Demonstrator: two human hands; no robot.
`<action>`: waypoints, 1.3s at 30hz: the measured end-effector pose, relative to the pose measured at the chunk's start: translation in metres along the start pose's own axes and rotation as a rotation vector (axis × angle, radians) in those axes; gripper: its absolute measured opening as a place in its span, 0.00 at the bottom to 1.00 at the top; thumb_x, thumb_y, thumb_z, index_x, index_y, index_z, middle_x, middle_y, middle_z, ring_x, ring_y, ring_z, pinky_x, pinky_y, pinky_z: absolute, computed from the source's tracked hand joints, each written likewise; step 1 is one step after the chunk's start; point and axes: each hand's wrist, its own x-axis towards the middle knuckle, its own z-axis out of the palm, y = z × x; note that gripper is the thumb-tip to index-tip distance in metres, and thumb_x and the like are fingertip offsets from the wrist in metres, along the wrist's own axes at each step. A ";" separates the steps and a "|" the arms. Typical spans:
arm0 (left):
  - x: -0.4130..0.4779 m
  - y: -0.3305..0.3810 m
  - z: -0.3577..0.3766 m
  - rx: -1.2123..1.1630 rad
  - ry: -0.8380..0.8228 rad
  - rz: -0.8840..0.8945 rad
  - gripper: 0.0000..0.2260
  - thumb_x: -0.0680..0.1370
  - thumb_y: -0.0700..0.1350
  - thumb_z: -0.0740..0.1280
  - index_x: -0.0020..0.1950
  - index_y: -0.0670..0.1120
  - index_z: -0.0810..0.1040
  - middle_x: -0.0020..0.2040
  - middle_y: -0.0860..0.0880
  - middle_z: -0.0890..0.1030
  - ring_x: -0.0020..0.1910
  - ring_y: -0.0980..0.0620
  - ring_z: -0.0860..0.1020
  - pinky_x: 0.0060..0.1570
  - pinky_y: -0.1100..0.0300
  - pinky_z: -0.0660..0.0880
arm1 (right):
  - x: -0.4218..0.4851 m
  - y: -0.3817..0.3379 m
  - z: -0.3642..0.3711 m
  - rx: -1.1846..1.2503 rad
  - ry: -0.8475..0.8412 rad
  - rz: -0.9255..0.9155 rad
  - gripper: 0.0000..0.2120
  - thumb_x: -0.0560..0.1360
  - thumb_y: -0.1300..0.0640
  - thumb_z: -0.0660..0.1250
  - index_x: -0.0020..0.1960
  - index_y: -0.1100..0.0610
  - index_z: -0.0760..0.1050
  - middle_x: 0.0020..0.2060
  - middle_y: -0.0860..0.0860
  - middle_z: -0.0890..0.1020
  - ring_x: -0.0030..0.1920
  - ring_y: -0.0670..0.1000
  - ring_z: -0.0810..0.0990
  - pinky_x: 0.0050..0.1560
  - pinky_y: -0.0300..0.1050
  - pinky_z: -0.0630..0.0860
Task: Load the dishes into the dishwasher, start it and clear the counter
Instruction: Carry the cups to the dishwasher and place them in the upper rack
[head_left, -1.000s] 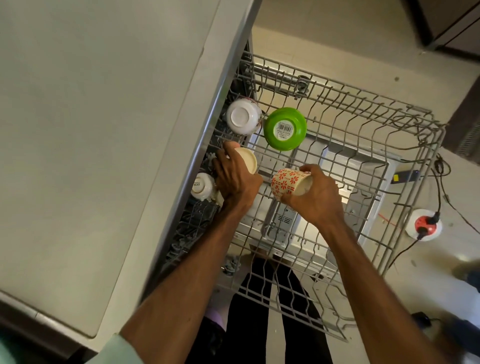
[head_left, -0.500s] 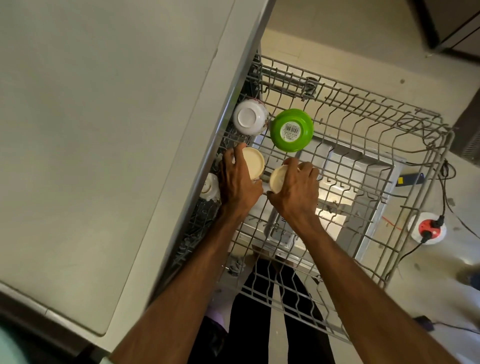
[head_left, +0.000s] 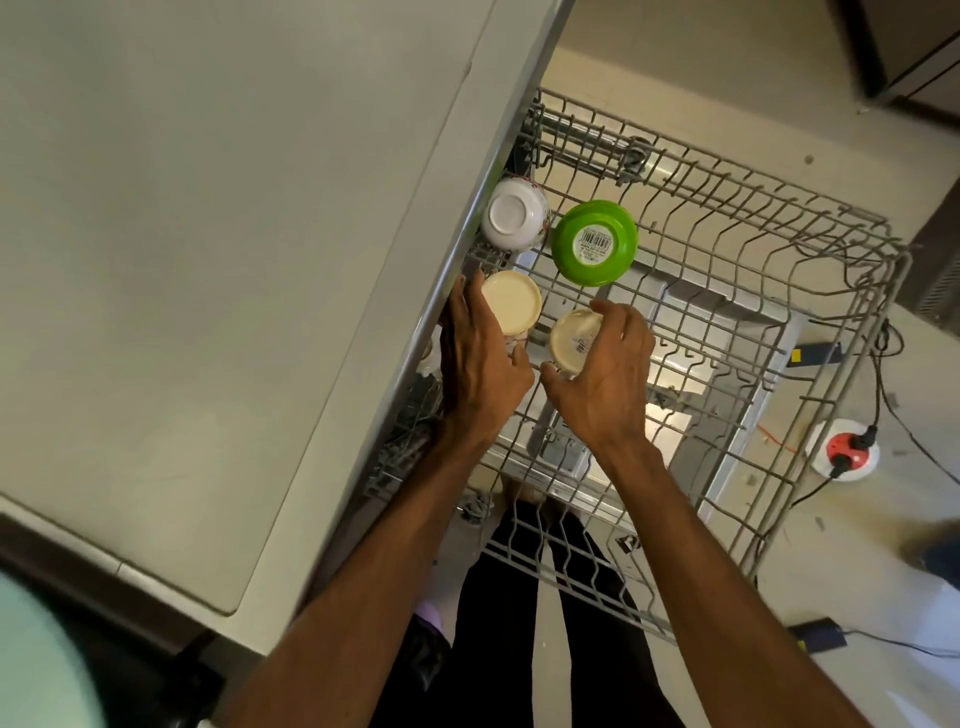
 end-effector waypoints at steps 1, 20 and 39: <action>-0.008 0.000 -0.003 -0.004 0.017 0.018 0.42 0.71 0.38 0.75 0.80 0.40 0.57 0.80 0.40 0.56 0.79 0.42 0.59 0.76 0.49 0.62 | -0.005 -0.002 -0.003 0.009 0.022 -0.001 0.38 0.65 0.49 0.76 0.70 0.60 0.66 0.67 0.59 0.69 0.68 0.59 0.67 0.67 0.57 0.70; -0.229 0.052 -0.143 -0.201 0.153 0.130 0.18 0.78 0.36 0.65 0.68 0.46 0.74 0.72 0.49 0.72 0.74 0.53 0.68 0.72 0.56 0.67 | -0.149 -0.090 -0.114 0.145 -0.226 -0.194 0.09 0.74 0.58 0.65 0.53 0.55 0.79 0.51 0.53 0.81 0.53 0.54 0.79 0.52 0.47 0.75; -0.526 -0.081 -0.320 -0.172 0.807 -0.491 0.11 0.75 0.39 0.66 0.52 0.55 0.75 0.55 0.57 0.76 0.49 0.57 0.78 0.48 0.51 0.80 | -0.361 -0.326 -0.114 -0.159 -0.865 -1.059 0.06 0.73 0.61 0.69 0.46 0.53 0.82 0.44 0.48 0.85 0.43 0.48 0.82 0.52 0.51 0.82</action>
